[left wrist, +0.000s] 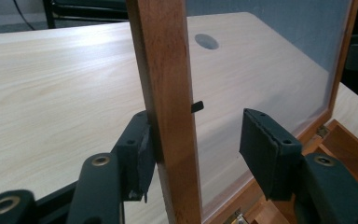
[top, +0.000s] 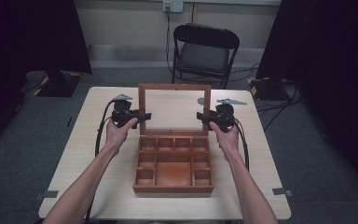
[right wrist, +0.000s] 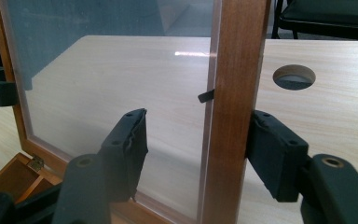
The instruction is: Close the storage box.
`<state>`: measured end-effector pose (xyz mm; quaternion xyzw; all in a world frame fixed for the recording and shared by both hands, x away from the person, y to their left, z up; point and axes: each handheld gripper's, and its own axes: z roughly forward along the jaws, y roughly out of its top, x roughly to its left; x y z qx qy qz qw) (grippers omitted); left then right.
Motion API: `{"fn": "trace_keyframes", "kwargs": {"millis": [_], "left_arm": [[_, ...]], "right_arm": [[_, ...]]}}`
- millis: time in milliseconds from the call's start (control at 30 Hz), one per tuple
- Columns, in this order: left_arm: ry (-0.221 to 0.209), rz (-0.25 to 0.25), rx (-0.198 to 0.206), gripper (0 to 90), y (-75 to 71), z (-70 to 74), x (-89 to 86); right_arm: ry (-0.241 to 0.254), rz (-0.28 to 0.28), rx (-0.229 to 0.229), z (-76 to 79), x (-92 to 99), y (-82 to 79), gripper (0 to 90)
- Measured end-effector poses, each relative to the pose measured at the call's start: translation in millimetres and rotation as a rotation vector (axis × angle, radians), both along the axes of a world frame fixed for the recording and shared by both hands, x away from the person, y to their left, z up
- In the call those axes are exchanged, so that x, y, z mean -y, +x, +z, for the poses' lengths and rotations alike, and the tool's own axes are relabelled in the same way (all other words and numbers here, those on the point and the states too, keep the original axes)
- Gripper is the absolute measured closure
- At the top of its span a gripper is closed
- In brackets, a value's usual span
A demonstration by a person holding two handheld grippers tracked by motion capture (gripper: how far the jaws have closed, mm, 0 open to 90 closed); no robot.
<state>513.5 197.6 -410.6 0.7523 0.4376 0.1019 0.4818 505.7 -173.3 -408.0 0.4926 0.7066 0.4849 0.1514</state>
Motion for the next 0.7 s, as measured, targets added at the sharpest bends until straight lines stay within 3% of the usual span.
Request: {"fn": "trace_keyframes", "kwargs": {"millis": [333, 433, 500, 700], "left_arm": [[-0.048, -0.016, 0.039, 46.5, -10.5, 1.2, -1.2], [-0.030, -0.038, 0.055, 46.7, -12.3, 2.9, 2.7], [-0.013, -0.027, 0.051, 46.2, -12.1, 3.2, 5.2], [-0.014, -0.037, 0.047, 48.9, -13.9, 4.5, 2.3]], "right_arm": [[0.009, 0.036, 0.011, 3.9, 4.4, -3.1, 41.4], [0.018, 0.044, 0.011, 4.8, 0.1, 3.0, 35.8], [0.016, 0.035, 0.010, 5.2, -1.0, 3.8, 35.6], [0.016, 0.046, 0.008, 6.6, 0.1, 1.5, 37.2]]}}
